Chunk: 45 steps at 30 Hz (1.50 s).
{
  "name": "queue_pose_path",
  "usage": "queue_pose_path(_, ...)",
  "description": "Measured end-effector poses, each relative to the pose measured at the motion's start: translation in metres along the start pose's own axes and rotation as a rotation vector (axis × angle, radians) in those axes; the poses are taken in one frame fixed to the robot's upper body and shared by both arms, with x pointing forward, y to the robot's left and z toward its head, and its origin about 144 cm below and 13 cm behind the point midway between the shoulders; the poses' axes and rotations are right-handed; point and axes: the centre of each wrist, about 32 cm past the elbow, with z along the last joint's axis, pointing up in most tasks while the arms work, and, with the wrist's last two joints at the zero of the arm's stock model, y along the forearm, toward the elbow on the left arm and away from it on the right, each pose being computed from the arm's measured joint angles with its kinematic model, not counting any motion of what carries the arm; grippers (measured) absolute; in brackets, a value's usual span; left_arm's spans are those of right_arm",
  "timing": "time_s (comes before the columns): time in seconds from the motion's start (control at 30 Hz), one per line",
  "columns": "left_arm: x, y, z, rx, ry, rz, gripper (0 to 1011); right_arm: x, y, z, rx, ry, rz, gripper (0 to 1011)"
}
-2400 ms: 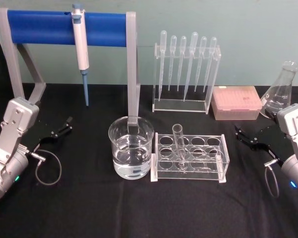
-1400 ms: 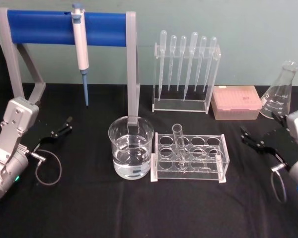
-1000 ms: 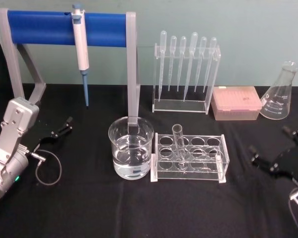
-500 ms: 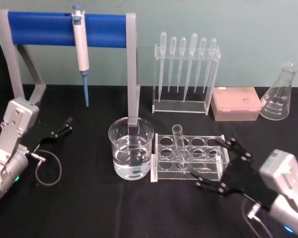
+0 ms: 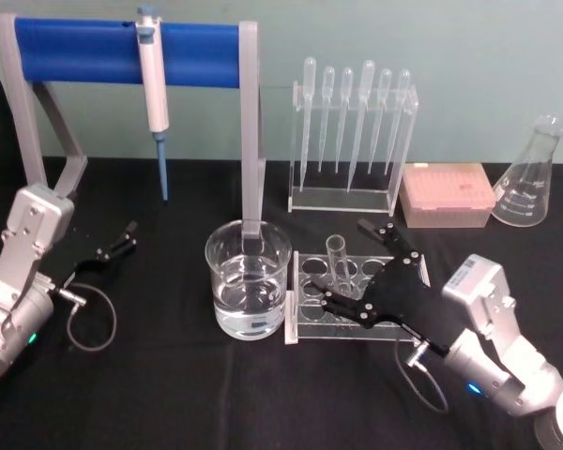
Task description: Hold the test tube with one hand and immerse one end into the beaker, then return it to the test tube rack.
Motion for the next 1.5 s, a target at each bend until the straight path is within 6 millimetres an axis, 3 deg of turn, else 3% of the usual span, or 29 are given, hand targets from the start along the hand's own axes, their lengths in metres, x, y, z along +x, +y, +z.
queue_pose_path(0.2, 0.0, 0.0, 0.0, 0.0, 0.0, 0.0, 1000, -0.005, 0.006, -0.002, 0.01, 0.016, 0.011, 964)
queue_pose_path(0.33, 0.0, 0.0, 0.0, 0.0, 0.0, 0.0, 1000, -0.009, 0.006, -0.003, 0.014, 0.033, 0.012, 862)
queue_pose_path(1.0, 0.0, 0.0, 0.0, 0.0, 0.0, 0.0, 1000, -0.012, 0.005, 0.006, 0.009, 0.045, -0.017, 230)
queue_pose_path(1.5, 0.0, 0.0, 0.0, 0.0, 0.0, 0.0, 1000, 0.0, 0.006, 0.038, 0.035, 0.236, -0.097, 225)
